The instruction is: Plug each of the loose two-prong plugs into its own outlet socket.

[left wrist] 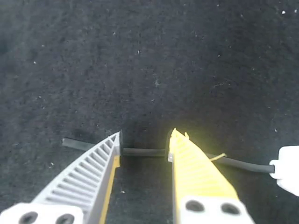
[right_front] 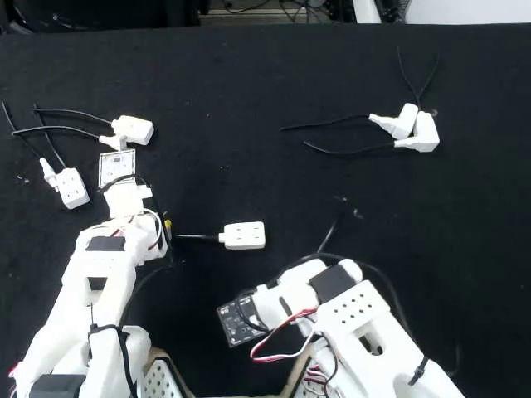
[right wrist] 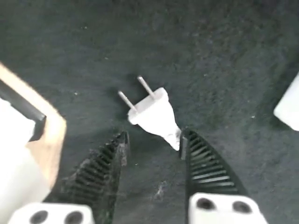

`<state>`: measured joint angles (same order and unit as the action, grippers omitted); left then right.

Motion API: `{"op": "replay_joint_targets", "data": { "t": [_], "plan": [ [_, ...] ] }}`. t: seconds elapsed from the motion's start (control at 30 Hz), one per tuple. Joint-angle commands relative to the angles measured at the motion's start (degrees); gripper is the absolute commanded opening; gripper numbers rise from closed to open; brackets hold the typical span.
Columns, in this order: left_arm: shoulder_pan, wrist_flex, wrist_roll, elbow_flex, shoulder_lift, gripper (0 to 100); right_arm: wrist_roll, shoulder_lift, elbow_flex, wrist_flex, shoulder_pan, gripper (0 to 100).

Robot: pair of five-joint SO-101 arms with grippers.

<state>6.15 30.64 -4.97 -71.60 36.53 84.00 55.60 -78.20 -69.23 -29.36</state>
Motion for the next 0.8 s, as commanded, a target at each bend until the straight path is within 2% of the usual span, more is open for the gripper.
{"op": "replay_joint_targets", "data": {
  "t": [0.0, 0.17, 0.53, 0.6, 0.67, 0.77],
  "plan": [
    [0.48, -0.7, -0.26, 0.66, 0.88, 17, 0.53, -0.31, -0.31, 2.64, -0.44, 16.9],
    [0.48, -0.7, -0.26, 0.57, 0.88, 17, 0.53, -0.31, -0.75, 8.09, 2.73, 16.9],
    [0.48, -0.62, -0.26, 0.57, 0.88, 17, 3.43, -0.31, -4.35, 8.26, 3.43, 16.3],
    [0.48, -0.62, -0.26, 0.57, 0.88, 17, 3.43, -0.22, -4.26, 8.26, 3.43, 11.4],
    [0.48, -0.62, -0.26, 0.57, 0.88, 17, 3.08, -0.22, -3.74, 8.35, 3.6, 2.2],
    [0.48, -0.62, -0.26, 0.57, 0.88, 17, 1.23, 0.13, -1.98, 8.18, 5.71, 1.5]
  ]
}}
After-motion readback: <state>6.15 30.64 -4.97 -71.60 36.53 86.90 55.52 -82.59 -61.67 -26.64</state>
